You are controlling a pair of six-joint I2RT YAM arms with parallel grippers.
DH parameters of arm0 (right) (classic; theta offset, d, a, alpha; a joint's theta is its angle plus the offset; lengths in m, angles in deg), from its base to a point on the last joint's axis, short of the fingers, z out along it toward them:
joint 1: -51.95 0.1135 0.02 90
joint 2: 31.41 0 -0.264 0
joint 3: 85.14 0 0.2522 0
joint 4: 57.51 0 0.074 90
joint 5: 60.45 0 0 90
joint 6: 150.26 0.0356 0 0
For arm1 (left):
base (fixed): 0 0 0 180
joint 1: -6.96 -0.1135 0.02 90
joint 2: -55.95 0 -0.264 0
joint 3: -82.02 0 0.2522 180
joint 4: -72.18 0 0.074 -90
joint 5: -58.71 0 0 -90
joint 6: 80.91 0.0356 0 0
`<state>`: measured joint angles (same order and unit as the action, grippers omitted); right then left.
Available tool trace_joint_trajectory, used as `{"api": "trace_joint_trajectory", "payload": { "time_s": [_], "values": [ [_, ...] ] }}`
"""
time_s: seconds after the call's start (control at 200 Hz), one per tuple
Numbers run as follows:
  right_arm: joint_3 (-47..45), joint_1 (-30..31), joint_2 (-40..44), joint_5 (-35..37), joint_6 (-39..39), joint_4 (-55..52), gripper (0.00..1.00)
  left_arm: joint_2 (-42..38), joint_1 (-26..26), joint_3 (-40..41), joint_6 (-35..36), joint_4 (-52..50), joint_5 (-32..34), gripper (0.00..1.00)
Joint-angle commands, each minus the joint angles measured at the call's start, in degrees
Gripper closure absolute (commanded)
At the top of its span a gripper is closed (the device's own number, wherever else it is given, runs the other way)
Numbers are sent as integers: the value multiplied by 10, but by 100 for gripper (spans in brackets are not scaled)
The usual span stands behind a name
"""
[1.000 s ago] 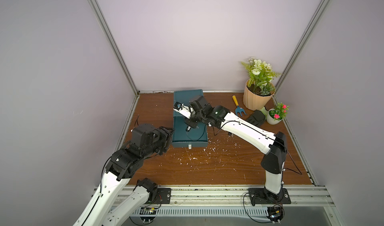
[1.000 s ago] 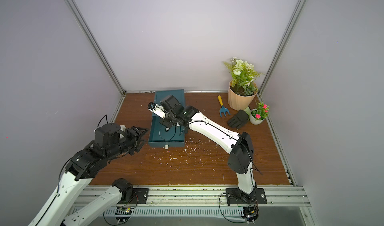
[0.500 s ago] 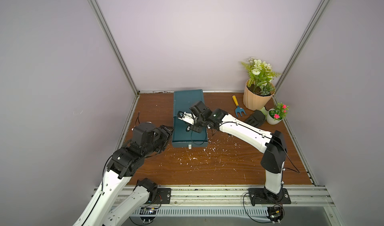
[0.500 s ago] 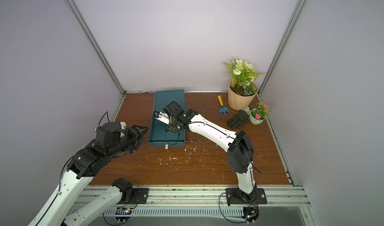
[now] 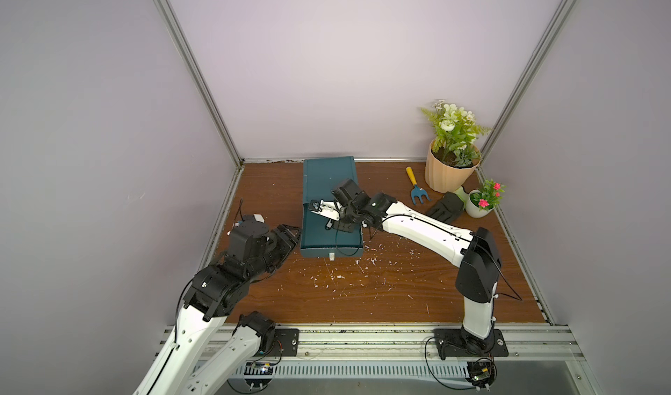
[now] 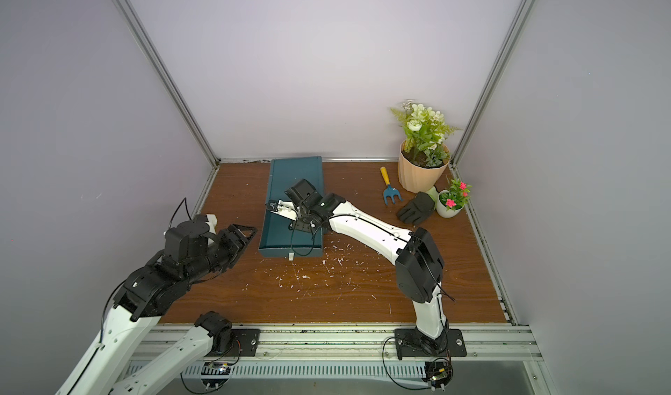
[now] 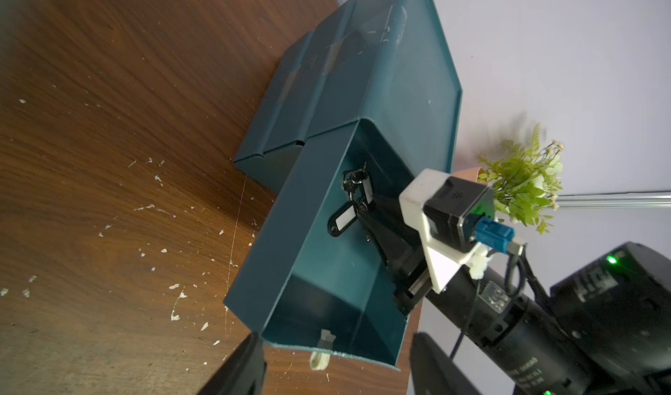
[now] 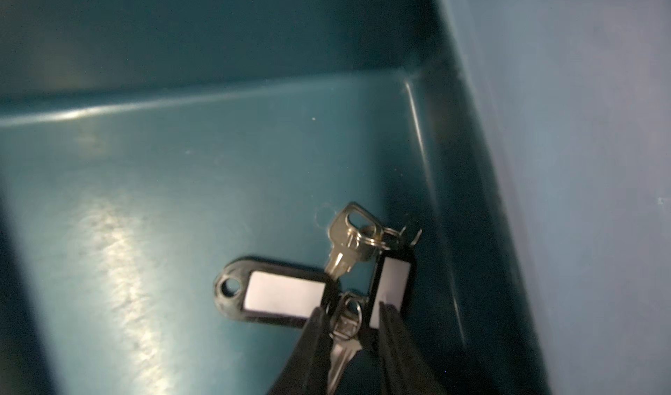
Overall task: Take the keys out of the drawer
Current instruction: Pick up the key from the drawer.
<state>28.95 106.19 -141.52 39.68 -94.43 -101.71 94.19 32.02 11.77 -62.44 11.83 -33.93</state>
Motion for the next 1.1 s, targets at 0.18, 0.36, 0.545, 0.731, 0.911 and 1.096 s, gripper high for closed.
{"api": "trace_joint_trajectory", "payload": {
  "time_s": [0.18,0.36,0.545,0.731,0.911,1.096],
  "values": [
    [-15,-6,7,-25,-30,-3,71,4,-6,-14,23,-7,18,33],
    [-17,-8,4,-7,-38,4,72,8,-6,-16,27,-7,16,32],
    [-8,-8,-2,-13,-33,0,80,9,-6,-18,32,-5,12,32],
    [4,-7,3,-25,-26,-8,89,15,-6,-23,39,-2,11,32],
    [16,-6,15,-32,-21,-8,96,14,-6,-20,41,8,13,32],
    [30,-6,23,-41,-17,-11,100,16,-6,-19,41,18,15,32]
  ]
}}
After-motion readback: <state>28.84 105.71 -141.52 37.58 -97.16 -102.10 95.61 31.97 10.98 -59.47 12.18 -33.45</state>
